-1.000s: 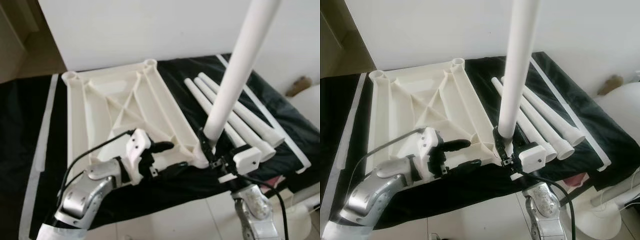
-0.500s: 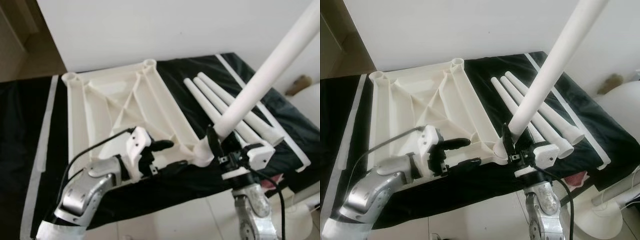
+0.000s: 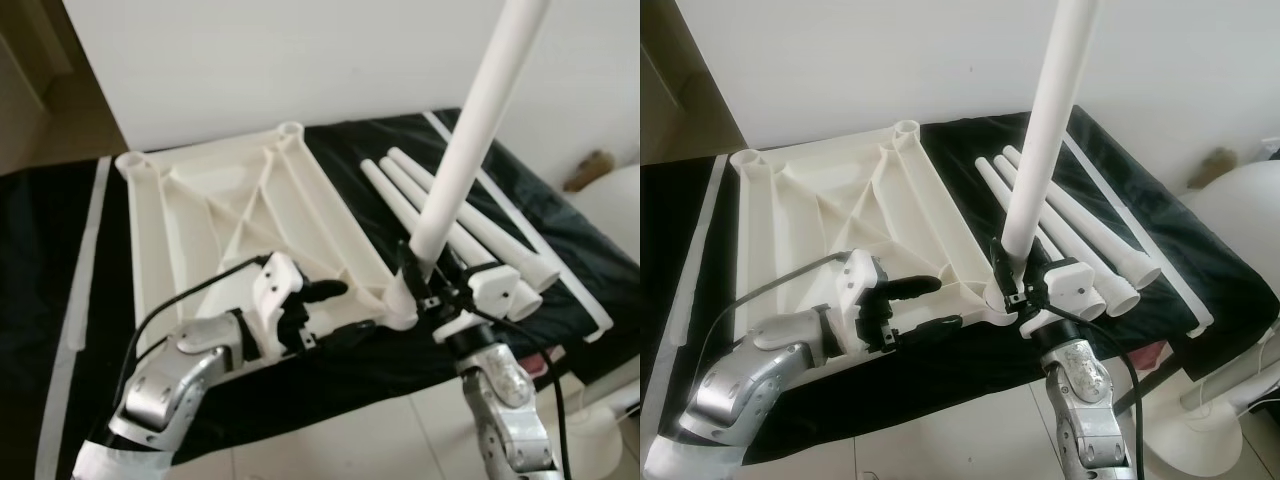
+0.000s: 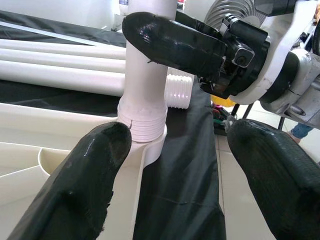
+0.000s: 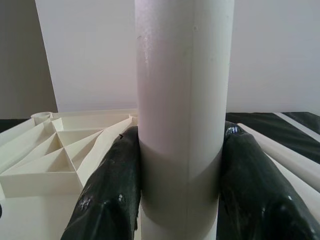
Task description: Building children table
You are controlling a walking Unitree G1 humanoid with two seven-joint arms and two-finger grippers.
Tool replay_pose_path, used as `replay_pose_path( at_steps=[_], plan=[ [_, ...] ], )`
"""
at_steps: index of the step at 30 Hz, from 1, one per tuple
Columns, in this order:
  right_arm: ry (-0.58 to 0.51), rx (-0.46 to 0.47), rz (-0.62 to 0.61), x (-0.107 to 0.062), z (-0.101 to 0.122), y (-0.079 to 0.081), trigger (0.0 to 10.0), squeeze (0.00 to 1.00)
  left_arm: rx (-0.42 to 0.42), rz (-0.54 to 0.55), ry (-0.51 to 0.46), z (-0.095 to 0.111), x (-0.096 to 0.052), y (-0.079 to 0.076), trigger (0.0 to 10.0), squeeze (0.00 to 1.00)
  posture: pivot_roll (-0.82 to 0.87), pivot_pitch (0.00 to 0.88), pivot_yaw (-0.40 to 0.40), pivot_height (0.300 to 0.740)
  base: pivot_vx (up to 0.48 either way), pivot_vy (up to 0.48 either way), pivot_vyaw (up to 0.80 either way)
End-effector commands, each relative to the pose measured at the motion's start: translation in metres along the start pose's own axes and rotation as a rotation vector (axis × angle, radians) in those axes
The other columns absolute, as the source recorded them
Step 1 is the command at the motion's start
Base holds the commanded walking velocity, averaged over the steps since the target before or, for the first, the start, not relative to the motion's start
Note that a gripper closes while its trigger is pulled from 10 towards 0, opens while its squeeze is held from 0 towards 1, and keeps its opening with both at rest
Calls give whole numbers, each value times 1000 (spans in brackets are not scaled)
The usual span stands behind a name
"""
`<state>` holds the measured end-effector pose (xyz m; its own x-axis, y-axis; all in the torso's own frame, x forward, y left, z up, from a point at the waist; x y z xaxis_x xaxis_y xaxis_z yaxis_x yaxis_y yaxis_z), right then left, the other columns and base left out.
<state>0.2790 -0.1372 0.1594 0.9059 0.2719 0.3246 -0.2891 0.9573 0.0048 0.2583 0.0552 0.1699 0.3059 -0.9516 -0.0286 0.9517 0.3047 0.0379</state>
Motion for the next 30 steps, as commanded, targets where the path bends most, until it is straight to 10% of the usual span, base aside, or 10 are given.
replay_pose_path(
  at_steps=[1,10,30],
  plan=[
    [231,20,-54,-19,-44,-9,10000,0,-1,12,7,1,-1,1,10000,0,-36,89,39,740,0,0,0],
    [238,143,-170,-27,-48,-21,10000,0,-4,15,8,1,-1,1,10000,0,-39,95,41,740,0,0,0],
    [177,29,-316,-27,-41,-28,10000,0,-11,19,8,1,0,1,10000,0,-39,92,31,740,0,0,0]
  ],
)
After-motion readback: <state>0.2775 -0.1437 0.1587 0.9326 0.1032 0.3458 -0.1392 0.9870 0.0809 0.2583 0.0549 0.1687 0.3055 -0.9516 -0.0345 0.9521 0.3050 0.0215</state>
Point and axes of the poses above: a point about 5 cm out from each wrist's last joint towards the gripper, its own x axis pointing out of the wrist towards the gripper, its own z axis along the axis of the wrist's last joint, y = z × x, the point moved 3 cm from there along x, pointing out of the wrist towards the gripper, and after that the axes turned 1 degree about x, right-handed, at the moved point
